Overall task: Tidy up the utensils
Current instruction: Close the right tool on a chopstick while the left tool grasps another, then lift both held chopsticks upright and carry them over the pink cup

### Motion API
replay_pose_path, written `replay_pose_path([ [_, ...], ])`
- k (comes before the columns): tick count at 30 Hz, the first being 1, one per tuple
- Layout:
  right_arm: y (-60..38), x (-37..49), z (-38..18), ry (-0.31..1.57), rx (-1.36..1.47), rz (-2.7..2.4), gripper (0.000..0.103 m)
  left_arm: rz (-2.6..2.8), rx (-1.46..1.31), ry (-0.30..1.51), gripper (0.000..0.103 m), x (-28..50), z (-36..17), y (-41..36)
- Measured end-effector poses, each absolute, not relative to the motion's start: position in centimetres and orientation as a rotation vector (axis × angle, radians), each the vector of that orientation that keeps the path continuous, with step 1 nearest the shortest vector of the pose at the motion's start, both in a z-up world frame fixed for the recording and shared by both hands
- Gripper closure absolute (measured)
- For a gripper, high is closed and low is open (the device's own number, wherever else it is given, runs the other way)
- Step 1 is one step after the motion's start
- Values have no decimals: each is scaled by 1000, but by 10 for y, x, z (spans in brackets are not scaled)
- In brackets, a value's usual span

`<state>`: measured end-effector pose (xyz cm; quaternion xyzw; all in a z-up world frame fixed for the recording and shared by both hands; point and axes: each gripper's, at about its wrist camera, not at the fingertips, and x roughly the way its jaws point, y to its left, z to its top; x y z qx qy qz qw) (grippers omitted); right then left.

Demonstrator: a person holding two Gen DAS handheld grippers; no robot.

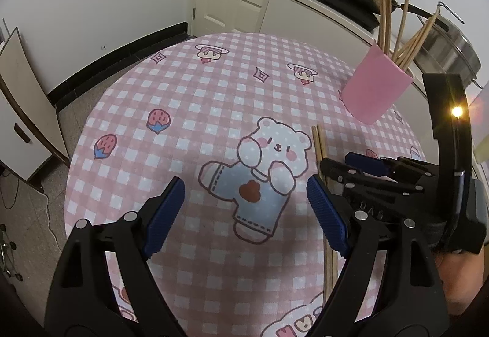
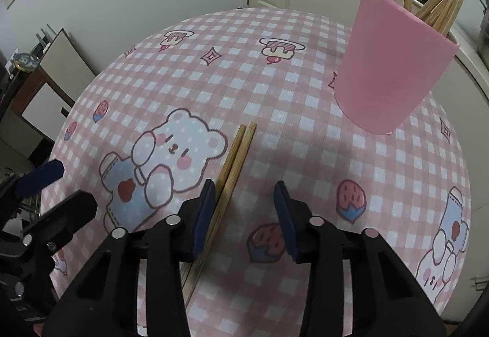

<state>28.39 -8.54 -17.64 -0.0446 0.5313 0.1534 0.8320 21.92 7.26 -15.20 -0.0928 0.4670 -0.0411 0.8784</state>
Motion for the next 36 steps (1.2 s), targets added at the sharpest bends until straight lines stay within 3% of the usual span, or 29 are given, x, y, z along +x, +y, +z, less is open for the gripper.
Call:
replay_pose_path([
  [2,-87,289,-177,1136,-90,318,78,-84,-194,977,22,221,-153,73],
  [6,-82,293,-179,1149,-116,312,79,-88,-199,977,22,224,-153,72],
  [9,-74,293,-181,1133,-193,284,91,-101,-199,984,22,225,-153,68],
  [13,-83,291,-180,1137,-178,317,98,-123,-173,986,22,226,-155,57],
  [25,-138,284,-174,1159,-12,382,98,-188,-77,1066,24,252,-175,-1],
  [32,-154,288,-170,1148,34,402,98,-152,-14,1110,53,273,-185,-17],
  [33,-154,290,-170,1147,38,406,98,-146,-5,1108,66,273,-185,-18],
  [35,-154,291,-169,1143,43,415,98,-144,24,1108,78,275,-184,-23],
  [36,-156,292,-168,1142,44,419,98,-153,27,1107,89,275,-184,-25],
])
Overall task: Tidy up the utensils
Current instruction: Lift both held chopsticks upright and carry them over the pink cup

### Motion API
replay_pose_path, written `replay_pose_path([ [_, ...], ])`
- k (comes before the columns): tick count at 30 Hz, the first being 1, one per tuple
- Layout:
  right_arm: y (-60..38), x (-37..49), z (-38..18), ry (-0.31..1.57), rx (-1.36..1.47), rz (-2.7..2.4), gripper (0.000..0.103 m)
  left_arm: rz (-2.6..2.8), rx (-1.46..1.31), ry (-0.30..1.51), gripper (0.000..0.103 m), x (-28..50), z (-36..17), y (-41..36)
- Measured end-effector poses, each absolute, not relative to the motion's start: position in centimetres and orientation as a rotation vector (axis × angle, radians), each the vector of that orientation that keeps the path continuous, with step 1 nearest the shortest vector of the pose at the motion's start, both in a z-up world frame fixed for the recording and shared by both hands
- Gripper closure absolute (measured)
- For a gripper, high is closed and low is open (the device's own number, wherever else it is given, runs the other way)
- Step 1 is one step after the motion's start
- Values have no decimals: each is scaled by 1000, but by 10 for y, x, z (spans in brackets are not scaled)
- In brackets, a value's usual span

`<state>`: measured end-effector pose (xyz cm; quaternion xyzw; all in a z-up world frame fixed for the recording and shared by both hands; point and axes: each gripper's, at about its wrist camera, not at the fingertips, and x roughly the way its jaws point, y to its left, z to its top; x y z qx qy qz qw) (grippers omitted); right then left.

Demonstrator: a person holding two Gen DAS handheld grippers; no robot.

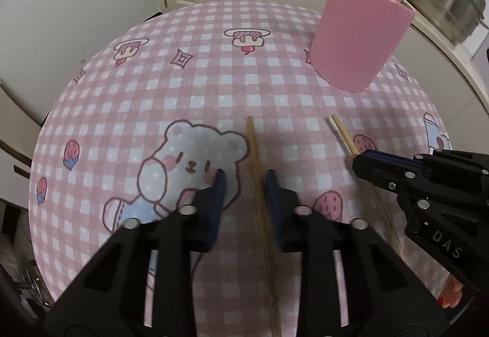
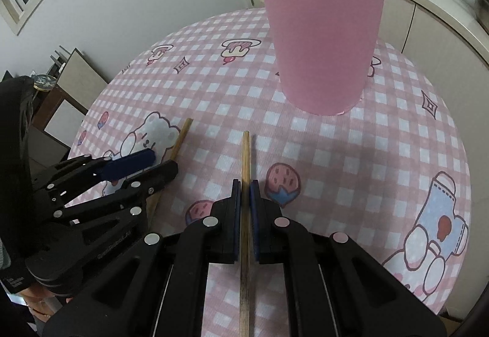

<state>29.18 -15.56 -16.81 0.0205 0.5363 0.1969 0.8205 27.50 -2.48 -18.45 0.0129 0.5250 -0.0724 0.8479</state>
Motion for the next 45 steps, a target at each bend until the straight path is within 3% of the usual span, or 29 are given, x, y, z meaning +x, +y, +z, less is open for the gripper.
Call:
replay_pose_path([
  [1,-156,292,-167,1139,47,427,98,-164,29,1106,95,275,-184,-27],
  [7,-160,288,-152,1094,67,457,98,-181,-16,1048,96,263,-162,-26],
  [22,-174,245,-47,803,83,503,98,-236,-83,655,97,210,-29,-34],
  [45,-227,251,53,453,37,387,98,-258,-94,403,97,226,60,-84],
])
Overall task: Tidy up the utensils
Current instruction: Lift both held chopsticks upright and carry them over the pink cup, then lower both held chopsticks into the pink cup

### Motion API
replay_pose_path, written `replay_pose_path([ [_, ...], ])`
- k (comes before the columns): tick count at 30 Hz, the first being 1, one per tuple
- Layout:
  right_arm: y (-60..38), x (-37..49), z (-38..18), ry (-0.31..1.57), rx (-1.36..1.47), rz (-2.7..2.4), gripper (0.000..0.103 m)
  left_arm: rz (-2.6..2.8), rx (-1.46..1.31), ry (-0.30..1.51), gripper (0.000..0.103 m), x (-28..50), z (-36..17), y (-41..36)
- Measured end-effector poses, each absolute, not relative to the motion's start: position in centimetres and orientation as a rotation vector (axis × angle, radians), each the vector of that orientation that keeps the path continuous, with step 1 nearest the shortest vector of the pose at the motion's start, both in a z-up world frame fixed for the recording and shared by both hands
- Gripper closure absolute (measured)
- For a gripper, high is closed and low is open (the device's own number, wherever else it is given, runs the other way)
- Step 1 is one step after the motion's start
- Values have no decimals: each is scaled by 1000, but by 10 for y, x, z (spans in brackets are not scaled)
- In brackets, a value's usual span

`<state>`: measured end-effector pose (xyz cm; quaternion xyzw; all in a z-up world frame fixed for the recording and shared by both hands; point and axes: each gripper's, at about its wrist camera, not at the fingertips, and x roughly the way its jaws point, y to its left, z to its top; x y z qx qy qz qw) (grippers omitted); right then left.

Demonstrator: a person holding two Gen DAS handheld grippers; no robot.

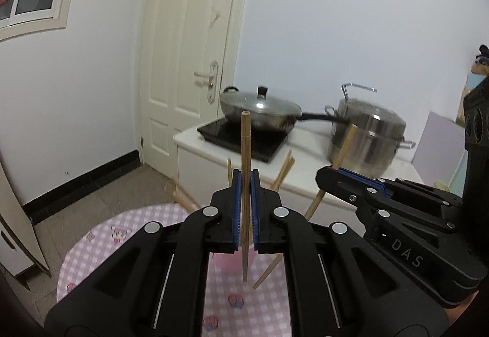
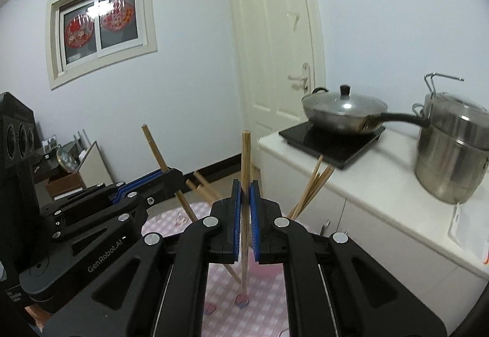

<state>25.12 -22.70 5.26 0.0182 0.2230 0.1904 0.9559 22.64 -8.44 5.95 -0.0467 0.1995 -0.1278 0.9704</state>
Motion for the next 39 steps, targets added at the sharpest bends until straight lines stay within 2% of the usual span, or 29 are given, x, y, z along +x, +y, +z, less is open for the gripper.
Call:
replay_pose_path([
  [8,-233,265,69,345,37,335,98,-225,-134,286,97,240,81,-82],
  [13,-230,278,67,314,28,322,98,-223,-133,268,97,258,76,-87],
  [20,-228,292,53,339,22,321,98,-214,-107,243,97,272,52,-92],
  [30,-228,302,43,366,33,321,98,-204,-130,178,97,273,56,-87],
  [39,-226,307,28,409,24,327,98,-209,-117,188,97,276,39,-90],
])
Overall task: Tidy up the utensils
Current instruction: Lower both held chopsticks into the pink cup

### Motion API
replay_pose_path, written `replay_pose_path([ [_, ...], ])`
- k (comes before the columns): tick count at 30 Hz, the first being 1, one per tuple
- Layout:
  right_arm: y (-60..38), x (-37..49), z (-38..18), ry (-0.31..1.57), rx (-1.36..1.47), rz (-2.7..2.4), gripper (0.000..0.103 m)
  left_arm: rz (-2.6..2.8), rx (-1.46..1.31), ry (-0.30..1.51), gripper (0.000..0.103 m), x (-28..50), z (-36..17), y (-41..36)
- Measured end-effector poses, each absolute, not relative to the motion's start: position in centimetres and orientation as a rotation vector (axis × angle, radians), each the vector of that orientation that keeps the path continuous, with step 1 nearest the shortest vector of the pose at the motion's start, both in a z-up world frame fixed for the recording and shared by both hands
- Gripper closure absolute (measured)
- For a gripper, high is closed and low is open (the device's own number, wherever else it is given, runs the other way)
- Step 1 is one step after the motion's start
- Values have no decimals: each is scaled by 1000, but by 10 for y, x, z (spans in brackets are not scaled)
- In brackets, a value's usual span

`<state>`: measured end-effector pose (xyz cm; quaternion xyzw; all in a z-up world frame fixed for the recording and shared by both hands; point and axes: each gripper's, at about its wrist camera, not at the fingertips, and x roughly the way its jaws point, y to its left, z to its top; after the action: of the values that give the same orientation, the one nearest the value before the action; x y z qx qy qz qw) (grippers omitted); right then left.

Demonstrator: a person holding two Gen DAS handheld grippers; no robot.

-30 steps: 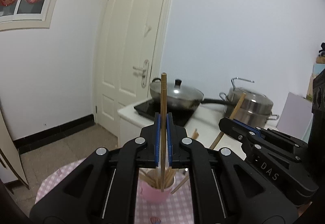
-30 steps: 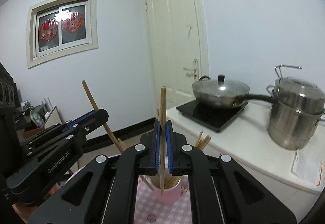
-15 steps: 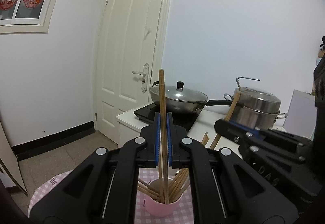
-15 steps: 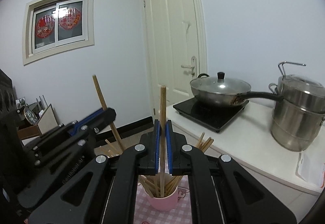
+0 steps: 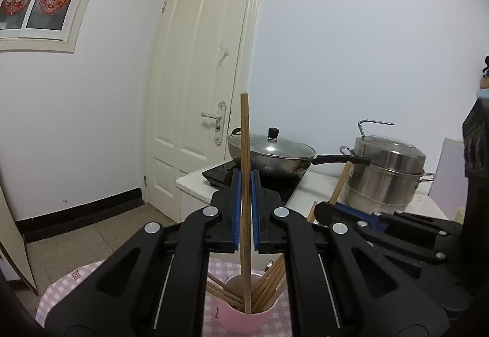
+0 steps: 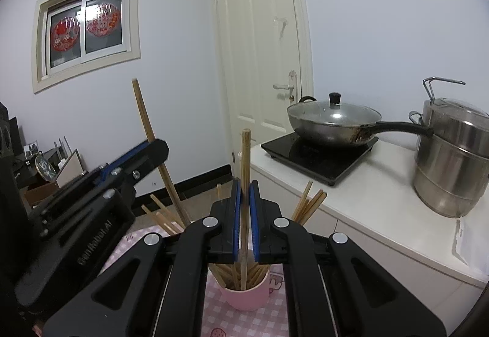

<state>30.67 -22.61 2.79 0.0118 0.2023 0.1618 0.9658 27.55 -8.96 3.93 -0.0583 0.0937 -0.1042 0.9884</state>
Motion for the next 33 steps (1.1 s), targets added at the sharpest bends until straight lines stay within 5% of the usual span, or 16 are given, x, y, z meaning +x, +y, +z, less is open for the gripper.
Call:
replay_pose_path([
  [10,-224,306,22,431,32,332,98,-204,-162,149,97,279,44,-85],
  [33,-226,310,-5,489,42,337,98,-229,-115,380,97,294,-36,-86],
])
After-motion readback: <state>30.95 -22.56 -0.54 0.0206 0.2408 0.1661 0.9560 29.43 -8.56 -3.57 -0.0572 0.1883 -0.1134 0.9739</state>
